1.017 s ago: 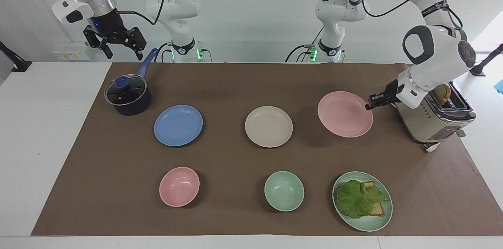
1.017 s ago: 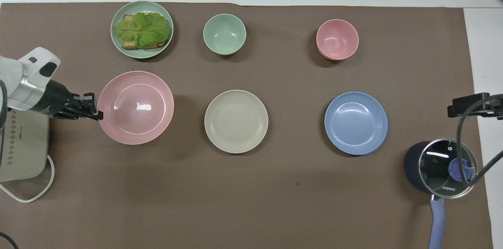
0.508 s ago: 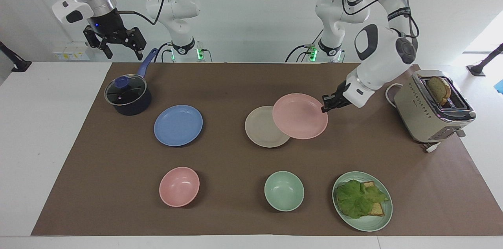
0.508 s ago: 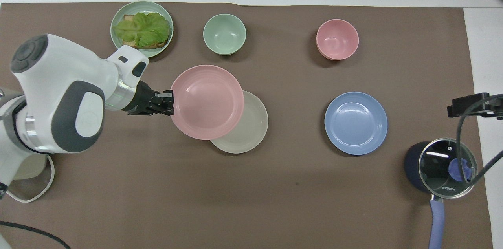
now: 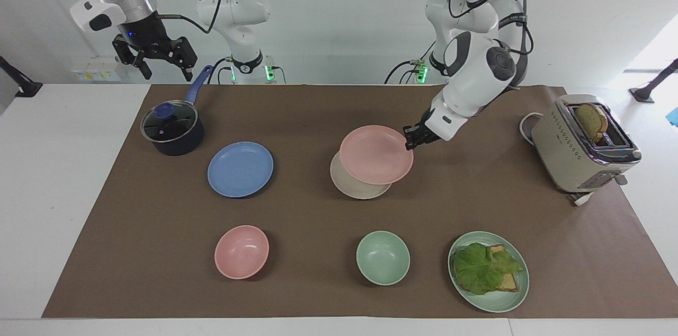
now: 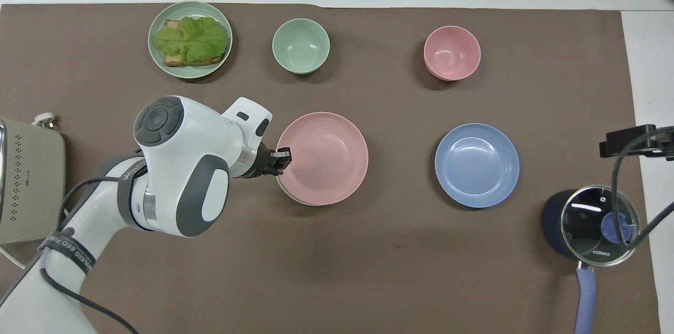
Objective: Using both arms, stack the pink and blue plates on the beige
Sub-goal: 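Lower the pink plate and open the left gripper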
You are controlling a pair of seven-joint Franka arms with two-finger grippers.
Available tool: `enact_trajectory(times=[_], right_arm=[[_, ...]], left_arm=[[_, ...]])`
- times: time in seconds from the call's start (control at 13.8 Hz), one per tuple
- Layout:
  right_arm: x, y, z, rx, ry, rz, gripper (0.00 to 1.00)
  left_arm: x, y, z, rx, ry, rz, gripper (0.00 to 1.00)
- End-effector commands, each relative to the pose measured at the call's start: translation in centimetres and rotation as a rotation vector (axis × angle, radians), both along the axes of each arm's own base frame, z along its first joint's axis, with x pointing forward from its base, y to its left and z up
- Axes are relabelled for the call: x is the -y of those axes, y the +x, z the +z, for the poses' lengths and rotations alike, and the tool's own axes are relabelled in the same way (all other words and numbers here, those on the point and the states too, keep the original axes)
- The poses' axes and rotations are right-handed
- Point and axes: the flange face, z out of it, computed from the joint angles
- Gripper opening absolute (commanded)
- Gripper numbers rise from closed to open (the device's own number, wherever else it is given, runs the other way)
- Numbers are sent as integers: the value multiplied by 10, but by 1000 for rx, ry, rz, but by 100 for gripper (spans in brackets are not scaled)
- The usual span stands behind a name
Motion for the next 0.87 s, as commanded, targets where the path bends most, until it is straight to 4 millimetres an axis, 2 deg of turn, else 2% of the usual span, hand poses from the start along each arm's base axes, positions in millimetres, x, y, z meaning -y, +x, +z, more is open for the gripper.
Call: enact_trajectory(times=[0.0, 0.07, 0.44, 0.58, 0.8], right_arm=[[2, 0, 1, 0, 18, -17, 100], [2, 0, 0, -2, 18, -17, 100], [2, 0, 0, -2, 18, -17, 100], [2, 0, 0, -2, 18, -17, 100], [2, 0, 1, 0, 18, -17, 100]], left_arm=[[-5, 1, -14, 8, -1, 31, 0], [-4, 3, -22, 12, 5, 37, 0], [-4, 3, -23, 11, 3, 35, 0], [-5, 3, -23, 14, 2, 32, 99], [-3, 9, -17, 31, -1, 27, 100]])
